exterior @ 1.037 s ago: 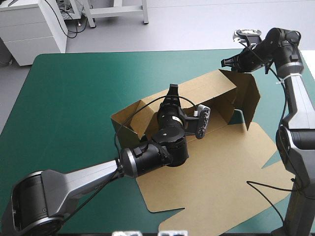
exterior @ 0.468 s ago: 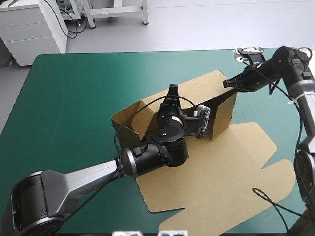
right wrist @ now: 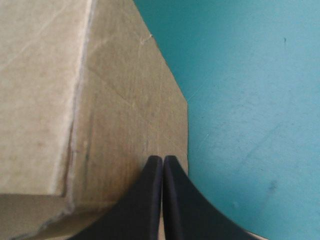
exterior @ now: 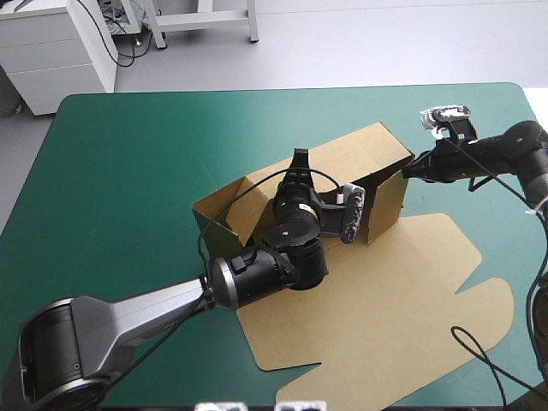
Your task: Fold the box
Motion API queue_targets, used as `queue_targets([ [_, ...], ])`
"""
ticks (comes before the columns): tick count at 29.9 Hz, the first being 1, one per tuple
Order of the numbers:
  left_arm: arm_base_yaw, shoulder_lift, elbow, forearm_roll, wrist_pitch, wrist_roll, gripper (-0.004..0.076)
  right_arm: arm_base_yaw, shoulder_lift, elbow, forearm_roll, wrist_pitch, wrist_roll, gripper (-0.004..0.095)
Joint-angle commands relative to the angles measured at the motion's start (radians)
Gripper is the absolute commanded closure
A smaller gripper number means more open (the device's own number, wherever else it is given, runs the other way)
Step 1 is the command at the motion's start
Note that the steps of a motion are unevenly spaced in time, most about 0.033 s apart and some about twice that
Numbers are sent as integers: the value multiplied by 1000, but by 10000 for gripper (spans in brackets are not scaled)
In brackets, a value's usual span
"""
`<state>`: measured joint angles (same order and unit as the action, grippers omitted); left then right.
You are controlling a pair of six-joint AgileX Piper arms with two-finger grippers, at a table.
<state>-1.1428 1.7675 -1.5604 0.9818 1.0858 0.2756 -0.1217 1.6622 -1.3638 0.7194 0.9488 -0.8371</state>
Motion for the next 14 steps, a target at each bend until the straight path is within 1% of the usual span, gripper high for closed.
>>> queue_targets([
  [1, -7, -40, -20, -8, -54, -3, 731, -8, -56, -19, 3, 10, -68, 912],
  [3, -7, -40, -20, -8, -54, -3, 731, -8, -56, -19, -62, 10, -71, 896],
  [5, -7, -40, -20, -8, -54, -3, 731, -8, -56, -19, -116, 11, -60, 844],
  [7, -7, -40, -20, -8, -54, -3, 731, -8, -56, -19, -171, 16, -77, 742],
  [9, -7, -40, -20, -8, -54, -3, 731, -8, -56, -19, -198, 32, -132, 609],
  [11, -7, -40, -20, -8, -54, -3, 731, -8, -56, -19, -177, 36, -236, 505],
  [12, -7, -40, -20, -8, -54, -3, 731, -8, -56, -19, -149, 25, -282, 474],
  [14, -7, -40, -20, -8, -54, -3, 731, -7, -53, -19, -83, -4, -362, 451],
])
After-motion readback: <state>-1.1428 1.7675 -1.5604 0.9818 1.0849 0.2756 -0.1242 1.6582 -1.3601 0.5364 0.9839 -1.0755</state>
